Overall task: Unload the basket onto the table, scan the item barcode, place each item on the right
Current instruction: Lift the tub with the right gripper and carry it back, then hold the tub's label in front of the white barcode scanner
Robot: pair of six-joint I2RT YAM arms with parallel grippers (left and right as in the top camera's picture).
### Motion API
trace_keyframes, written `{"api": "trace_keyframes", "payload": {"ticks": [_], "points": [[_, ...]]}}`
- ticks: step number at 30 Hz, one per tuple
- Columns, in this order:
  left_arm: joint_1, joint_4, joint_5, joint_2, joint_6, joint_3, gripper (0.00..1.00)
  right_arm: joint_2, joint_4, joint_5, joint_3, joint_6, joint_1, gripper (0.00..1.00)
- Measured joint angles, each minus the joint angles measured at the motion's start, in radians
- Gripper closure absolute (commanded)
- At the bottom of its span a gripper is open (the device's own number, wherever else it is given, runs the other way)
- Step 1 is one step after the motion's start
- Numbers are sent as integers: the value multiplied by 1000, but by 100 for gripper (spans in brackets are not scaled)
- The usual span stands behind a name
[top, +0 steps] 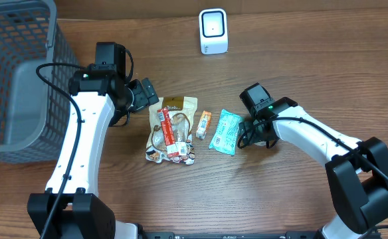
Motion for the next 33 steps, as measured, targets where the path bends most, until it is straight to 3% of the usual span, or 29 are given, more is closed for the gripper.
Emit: {"api": "trace_keyframes", "payload": {"ticks": [5, 14, 26, 33], "points": [[0, 0, 0, 0, 0, 0, 0, 0, -8, 0, 0, 3, -2, 40], [0, 0, 0, 0, 0, 0, 0, -2, -108, 0, 90, -1, -6, 54], [0, 0, 0, 0, 0, 0, 0, -253, -230, -34, 199, 0, -7, 51], [0, 0, 0, 0, 0, 0, 0, -273, -394, -125, 355, -1, -57, 50]]}}
